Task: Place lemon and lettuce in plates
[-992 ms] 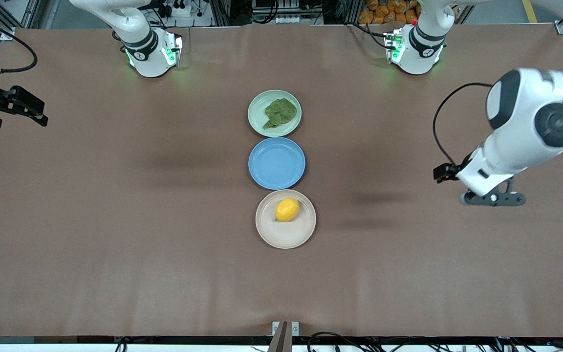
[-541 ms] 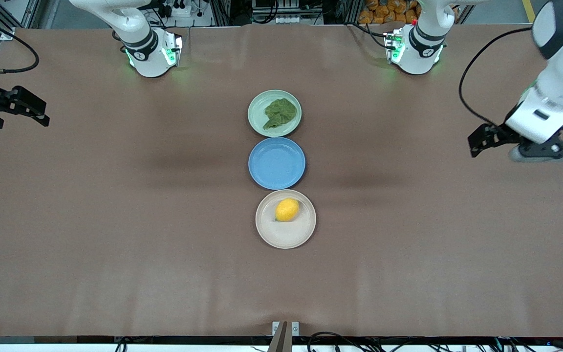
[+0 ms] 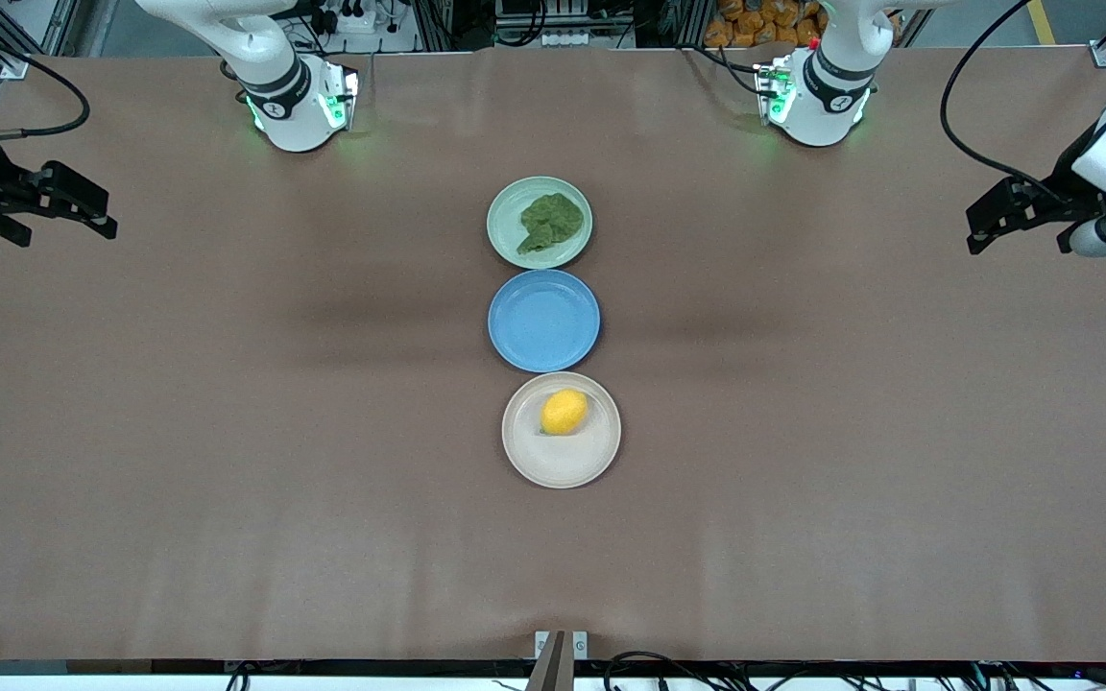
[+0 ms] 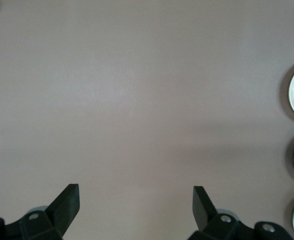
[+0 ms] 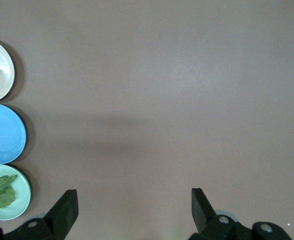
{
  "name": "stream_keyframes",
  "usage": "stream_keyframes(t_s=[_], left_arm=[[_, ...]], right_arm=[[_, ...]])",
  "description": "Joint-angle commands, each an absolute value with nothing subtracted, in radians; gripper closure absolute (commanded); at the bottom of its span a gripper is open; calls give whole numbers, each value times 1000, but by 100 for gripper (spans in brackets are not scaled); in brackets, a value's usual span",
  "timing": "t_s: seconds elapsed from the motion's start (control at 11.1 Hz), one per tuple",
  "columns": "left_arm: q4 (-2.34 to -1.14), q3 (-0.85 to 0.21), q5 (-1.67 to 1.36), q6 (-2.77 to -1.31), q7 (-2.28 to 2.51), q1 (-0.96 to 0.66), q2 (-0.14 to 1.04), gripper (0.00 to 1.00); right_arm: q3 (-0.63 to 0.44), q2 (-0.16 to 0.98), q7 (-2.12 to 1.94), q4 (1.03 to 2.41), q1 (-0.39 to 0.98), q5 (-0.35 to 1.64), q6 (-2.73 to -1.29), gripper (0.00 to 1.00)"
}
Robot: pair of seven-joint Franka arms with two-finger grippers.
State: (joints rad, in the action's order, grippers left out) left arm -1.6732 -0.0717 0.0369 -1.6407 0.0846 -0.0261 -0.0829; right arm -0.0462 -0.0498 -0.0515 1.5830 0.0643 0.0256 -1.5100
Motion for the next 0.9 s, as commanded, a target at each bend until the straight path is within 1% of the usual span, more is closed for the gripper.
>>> stream_keyframes(t_s=[0.0, 0.81], left_arm=[[-1618, -72, -26, -1551, 61, -25, -87, 0], [-1615, -77, -32, -1537, 61, -28, -81, 0]], right_arm=[[-44, -57, -69, 1578, 51, 49, -1489, 0], [-45, -57, -67, 1578, 51, 44, -1477, 0]])
